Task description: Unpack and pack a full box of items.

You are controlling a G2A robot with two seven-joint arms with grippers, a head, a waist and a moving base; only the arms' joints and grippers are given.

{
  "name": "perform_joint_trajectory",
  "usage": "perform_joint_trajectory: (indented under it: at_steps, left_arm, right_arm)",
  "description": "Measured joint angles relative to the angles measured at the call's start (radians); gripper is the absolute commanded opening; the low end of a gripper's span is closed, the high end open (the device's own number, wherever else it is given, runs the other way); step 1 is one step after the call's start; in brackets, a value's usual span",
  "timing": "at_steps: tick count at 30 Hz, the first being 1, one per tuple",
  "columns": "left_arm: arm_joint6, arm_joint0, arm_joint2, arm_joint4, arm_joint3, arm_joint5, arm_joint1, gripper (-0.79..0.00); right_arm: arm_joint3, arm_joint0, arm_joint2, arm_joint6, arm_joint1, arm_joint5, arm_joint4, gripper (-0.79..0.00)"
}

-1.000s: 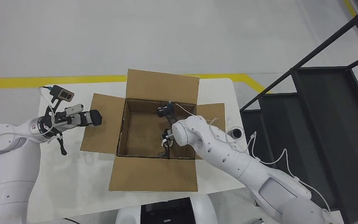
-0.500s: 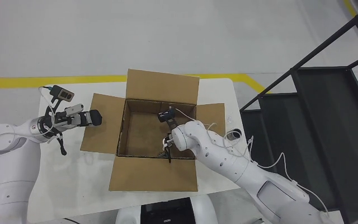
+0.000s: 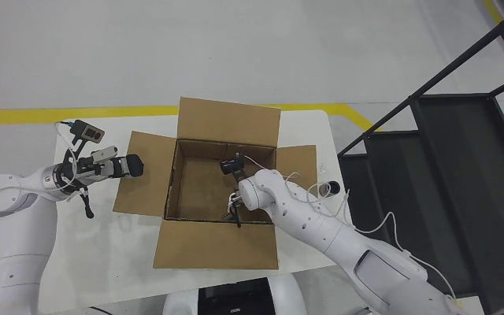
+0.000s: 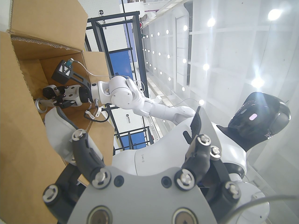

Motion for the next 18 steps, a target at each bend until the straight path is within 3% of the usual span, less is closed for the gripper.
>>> perform_joint_trajectory:
  at_steps: [4, 11, 18]
  left_arm:
    - [0.000, 0.000, 0.000, 0.000, 0.000, 0.000, 0.000, 0.000]
    - [0.000, 0.000, 0.000, 0.000, 0.000, 0.000, 0.000, 0.000]
    - [0.000, 0.000, 0.000, 0.000, 0.000, 0.000, 0.000, 0.000]
  right_arm:
    - [0.013, 0.003, -0.001, -0.003, -0.009, -0.007, 0.006, -0.785]
    - [0.000, 0.006, 0.018, 0.002, -0.014, -0.017, 0.008, -0.785]
    - [-0.138, -0.025, 0.114, 0.039, 0.012, -0.059, 0.028, -0.785]
